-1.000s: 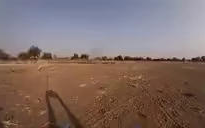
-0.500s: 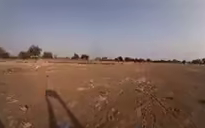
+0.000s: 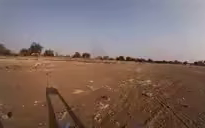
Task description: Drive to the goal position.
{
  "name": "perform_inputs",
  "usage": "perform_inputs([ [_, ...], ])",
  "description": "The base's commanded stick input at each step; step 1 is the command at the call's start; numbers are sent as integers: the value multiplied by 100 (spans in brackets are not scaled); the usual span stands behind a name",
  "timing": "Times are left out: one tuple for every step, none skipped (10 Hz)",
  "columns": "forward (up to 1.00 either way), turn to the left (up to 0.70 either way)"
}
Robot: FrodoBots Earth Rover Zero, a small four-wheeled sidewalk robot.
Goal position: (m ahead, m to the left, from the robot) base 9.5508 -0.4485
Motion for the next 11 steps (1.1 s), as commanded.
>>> perform_inputs([
  [70, 0],
  [70, 0],
  [70, 0],
  [70, 0],
  [70, 0],
  [70, 0],
  [70, 0],
  [70, 0],
  [70, 0],
  [70, 0],
  [70, 0],
])
